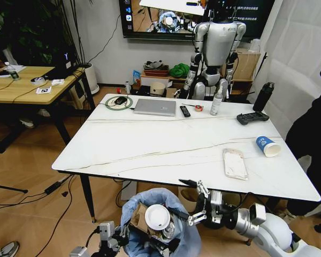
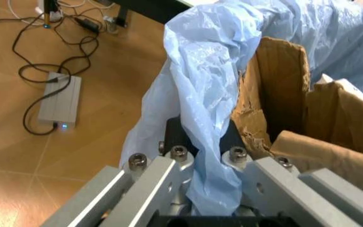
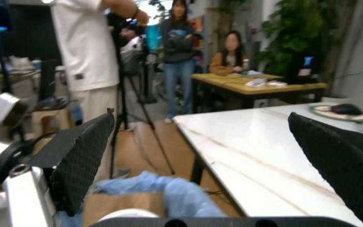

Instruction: Pick up the trash bin and place the trash from the table into it.

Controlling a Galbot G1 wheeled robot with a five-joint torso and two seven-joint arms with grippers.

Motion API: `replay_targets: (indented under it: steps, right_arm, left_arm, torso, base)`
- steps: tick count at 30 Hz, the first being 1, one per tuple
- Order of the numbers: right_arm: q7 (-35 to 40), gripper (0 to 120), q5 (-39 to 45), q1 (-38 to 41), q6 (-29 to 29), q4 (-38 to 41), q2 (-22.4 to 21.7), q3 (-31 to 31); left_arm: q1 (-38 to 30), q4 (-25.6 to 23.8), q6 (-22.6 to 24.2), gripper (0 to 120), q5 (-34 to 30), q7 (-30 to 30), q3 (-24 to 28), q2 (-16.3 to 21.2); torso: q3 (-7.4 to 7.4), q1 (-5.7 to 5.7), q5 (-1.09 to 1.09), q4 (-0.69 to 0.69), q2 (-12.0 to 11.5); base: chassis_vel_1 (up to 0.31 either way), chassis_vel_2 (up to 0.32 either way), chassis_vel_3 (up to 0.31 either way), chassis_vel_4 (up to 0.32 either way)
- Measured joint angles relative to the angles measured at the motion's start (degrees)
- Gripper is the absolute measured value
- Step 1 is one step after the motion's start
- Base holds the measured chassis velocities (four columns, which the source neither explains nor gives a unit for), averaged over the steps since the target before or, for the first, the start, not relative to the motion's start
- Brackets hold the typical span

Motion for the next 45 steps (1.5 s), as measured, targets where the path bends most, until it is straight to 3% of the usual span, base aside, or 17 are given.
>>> replay_targets:
  steps: [9, 18, 23, 26, 30, 37, 45]
  right_arm:
    - [22.8, 100, 0.5, 0.3, -2.6, 4.1, 1.2, 6.3]
    - [25.9, 100, -0.1, 0.2, -8.6, 2.4, 4.5, 10.1]
    - [39.3, 100, -7.2, 0.6, -16.7, 0.9, 7.1, 10.5]
    - [43.0, 100, -8.4, 1.1, -22.0, 0.0, 8.1, 10.5]
    - [42.2, 100, -10.0, 3.0, -26.7, -5.0, 9.5, 10.2]
    - [35.6, 100, -13.6, 6.5, -27.9, -12.2, 9.9, 10.9]
    - [34.3, 100, -16.6, 8.0, -27.9, -16.7, 9.5, 10.7]
  left_arm:
    - [0.6, 1.1, 1.3, 0, -1.1, -2.4, -0.6, 1.6]
    - [-0.7, 5.0, 1.7, 0, -0.6, -3.6, -1.3, 1.8]
    - [-2.4, 8.0, 1.4, 0, -0.3, -3.8, -1.0, 2.2]
    - [-2.4, 8.3, 1.3, 0, -0.3, -3.9, -0.9, 2.3]
    - [-2.3, 8.9, 1.0, 0, 0.2, -3.9, -1.0, 2.1]
    - [-1.4, 7.9, 0.7, 0, 0.5, -3.9, -2.0, 1.7]
    - [-0.9, 6.6, 0.7, 0, 0.5, -3.9, -2.7, 1.5]
  torso:
    - [0.00, 0.00, -0.01, 0.00, 0.0]
    - [0.00, 0.00, -0.01, 0.00, 0.0]
    - [0.00, 0.00, -0.01, 0.00, 0.0]
    - [0.00, 0.00, -0.01, 0.00, 0.0]
    - [0.00, 0.00, 0.00, -0.01, 0.0]
    - [0.00, 0.00, 0.01, 0.00, 0.0]
    - [0.00, 0.00, -0.01, 0.00, 0.0]
  base:
    - [0.000, 0.000, 0.000, 0.000]
    - [0.000, 0.000, 0.000, 0.000]
    - [0.000, 0.000, 0.000, 0.000]
    - [0.000, 0.000, 0.000, 0.000]
    - [0.000, 0.000, 0.000, 0.000]
    - [0.000, 0.000, 0.000, 0.000]
    - [0.000, 0.000, 0.000, 0.000]
